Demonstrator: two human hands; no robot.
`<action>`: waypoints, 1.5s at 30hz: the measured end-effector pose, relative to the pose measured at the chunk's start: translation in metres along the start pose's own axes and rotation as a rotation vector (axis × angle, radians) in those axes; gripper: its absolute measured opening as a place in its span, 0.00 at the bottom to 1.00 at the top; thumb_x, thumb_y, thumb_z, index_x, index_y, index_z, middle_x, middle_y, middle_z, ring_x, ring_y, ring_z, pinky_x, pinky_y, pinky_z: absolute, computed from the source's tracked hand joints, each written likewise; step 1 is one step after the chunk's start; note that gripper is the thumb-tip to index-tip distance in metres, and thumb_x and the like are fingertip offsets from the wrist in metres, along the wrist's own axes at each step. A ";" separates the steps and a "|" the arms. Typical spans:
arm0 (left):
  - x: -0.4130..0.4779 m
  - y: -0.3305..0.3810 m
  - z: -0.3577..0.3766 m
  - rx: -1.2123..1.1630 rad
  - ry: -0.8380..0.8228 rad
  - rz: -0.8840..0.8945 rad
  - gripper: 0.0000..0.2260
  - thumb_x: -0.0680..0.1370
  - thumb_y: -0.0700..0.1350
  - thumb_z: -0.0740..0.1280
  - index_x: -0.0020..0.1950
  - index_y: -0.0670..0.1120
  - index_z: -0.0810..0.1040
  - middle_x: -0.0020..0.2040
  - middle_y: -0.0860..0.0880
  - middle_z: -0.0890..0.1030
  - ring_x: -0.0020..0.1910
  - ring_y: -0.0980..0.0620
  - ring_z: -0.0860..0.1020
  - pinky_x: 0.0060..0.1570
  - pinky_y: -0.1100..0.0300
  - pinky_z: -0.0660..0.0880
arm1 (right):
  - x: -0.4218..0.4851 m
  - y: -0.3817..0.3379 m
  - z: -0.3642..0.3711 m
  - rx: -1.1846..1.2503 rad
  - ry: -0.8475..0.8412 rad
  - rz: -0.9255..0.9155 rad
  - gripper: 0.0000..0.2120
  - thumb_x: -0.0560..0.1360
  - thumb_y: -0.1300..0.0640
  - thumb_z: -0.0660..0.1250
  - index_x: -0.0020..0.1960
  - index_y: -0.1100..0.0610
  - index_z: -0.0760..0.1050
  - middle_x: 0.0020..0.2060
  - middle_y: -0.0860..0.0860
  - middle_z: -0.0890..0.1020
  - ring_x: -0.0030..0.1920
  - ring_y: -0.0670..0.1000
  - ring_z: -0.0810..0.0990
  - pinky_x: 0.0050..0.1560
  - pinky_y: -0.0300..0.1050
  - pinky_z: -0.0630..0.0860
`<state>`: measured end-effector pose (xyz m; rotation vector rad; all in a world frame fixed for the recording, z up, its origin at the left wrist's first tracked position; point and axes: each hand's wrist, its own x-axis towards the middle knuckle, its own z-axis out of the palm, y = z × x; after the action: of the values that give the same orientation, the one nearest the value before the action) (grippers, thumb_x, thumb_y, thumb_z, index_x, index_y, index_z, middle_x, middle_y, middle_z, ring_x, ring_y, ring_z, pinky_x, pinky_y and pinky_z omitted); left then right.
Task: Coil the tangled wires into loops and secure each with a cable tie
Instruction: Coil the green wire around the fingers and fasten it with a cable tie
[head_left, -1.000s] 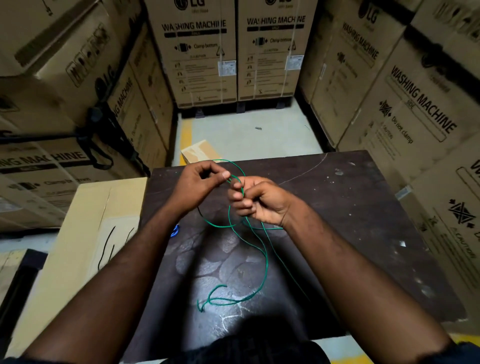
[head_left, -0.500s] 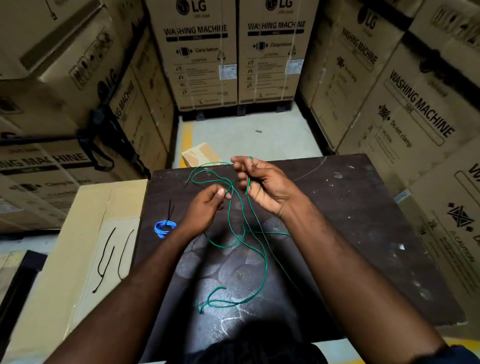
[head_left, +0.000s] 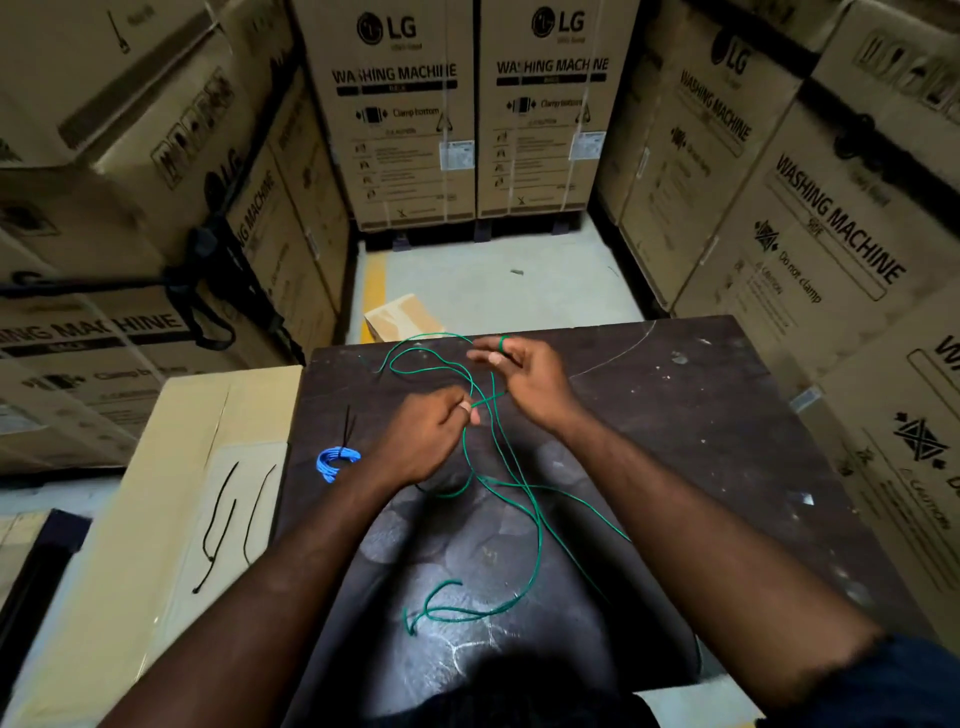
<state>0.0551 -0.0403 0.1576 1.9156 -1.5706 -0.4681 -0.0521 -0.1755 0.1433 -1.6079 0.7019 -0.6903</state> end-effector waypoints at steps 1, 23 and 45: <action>0.000 0.001 -0.004 0.014 0.020 0.002 0.13 0.76 0.49 0.56 0.44 0.49 0.79 0.42 0.50 0.83 0.43 0.49 0.80 0.43 0.56 0.71 | -0.005 0.001 0.000 -0.091 -0.046 -0.058 0.10 0.77 0.70 0.61 0.56 0.69 0.77 0.50 0.60 0.83 0.45 0.35 0.81 0.54 0.31 0.74; 0.029 -0.005 -0.024 -0.164 0.231 -0.103 0.08 0.76 0.50 0.67 0.41 0.48 0.81 0.35 0.50 0.81 0.37 0.56 0.77 0.39 0.57 0.72 | -0.060 -0.033 0.009 0.156 -0.419 0.102 0.17 0.77 0.52 0.55 0.34 0.59 0.71 0.20 0.50 0.72 0.19 0.45 0.64 0.21 0.35 0.62; 0.012 0.012 0.015 -0.686 0.186 -0.288 0.16 0.81 0.51 0.62 0.38 0.45 0.79 0.24 0.53 0.68 0.24 0.57 0.62 0.26 0.67 0.57 | -0.047 -0.071 -0.009 0.958 -0.227 0.080 0.07 0.76 0.59 0.56 0.48 0.61 0.70 0.35 0.52 0.81 0.33 0.48 0.81 0.41 0.42 0.79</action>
<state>0.0399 -0.0566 0.1551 1.5789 -0.8539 -0.8031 -0.0846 -0.1359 0.2126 -0.7463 0.1905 -0.6293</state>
